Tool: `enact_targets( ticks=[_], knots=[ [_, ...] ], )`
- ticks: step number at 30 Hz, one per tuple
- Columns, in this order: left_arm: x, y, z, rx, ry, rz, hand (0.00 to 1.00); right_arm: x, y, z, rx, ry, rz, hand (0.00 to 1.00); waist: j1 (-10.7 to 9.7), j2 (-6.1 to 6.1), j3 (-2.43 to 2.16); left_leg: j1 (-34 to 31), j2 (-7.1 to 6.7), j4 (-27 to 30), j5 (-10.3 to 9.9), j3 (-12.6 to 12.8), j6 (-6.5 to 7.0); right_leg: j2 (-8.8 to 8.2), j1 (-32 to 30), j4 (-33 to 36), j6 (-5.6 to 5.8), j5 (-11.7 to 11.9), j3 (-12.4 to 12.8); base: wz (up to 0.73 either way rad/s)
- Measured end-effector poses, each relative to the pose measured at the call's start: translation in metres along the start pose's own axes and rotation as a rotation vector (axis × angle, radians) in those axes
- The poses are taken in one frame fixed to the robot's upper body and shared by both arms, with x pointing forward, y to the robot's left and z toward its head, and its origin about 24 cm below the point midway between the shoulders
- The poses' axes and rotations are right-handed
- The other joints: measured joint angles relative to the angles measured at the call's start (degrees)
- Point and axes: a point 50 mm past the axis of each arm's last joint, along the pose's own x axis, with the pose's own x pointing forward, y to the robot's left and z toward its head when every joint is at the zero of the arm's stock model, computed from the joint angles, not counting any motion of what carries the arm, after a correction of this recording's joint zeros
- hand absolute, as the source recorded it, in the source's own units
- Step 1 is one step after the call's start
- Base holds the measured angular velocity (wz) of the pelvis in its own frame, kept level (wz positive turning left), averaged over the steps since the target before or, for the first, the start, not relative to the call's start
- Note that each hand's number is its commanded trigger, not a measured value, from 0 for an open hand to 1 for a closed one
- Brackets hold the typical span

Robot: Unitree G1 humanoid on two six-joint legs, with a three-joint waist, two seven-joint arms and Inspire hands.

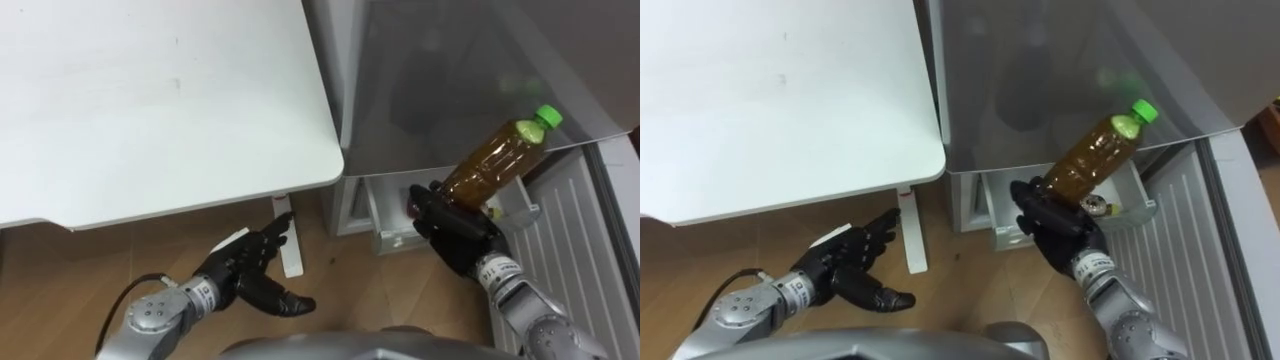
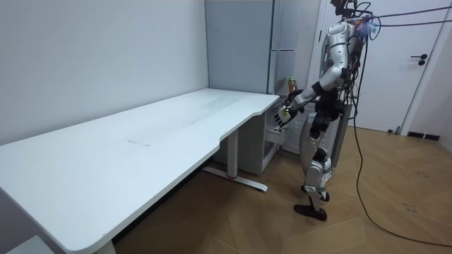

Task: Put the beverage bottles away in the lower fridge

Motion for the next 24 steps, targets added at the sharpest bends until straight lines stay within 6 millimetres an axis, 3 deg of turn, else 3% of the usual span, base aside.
enact_targets(
  ticks=[6,14,19,24],
  knots=[
    [-0.003,0.001,-0.021,-0.053,0.072,0.056,0.00,0.000,-0.012,0.003,0.057,-0.018,-0.116,1.00,-0.12,-0.14,0.13,-0.10,-0.07,-0.18,0.00,-0.03,0.01,-0.08,0.01,0.14,0.00,0.00,-0.20,0.00],
    [-0.012,0.011,-0.049,-0.092,0.186,0.172,0.00,0.005,-0.015,0.028,0.167,-0.122,-0.211,1.00,-0.05,-0.17,0.13,-0.55,-0.18,-0.03,0.02,-0.11,0.00,0.06,0.04,-0.92,0.01,-0.03,-0.21,0.01],
    [-0.015,0.015,-0.054,-0.126,0.203,0.244,0.00,0.014,-0.019,0.039,0.266,-0.157,-0.262,1.00,0.14,-0.40,0.09,-1.35,-0.26,-0.04,0.05,-0.32,0.00,-0.07,-0.81,-0.98,0.01,-0.05,-0.61,0.05],
    [-0.015,0.020,-0.069,-0.157,0.280,0.304,0.00,0.021,-0.029,0.040,0.309,-0.139,-0.344,1.00,0.63,-0.74,0.20,-2.12,-0.14,-0.12,0.28,-2.04,-0.06,-0.35,-1.21,-0.79,0.01,-0.04,-2.38,0.12]
  ],
)
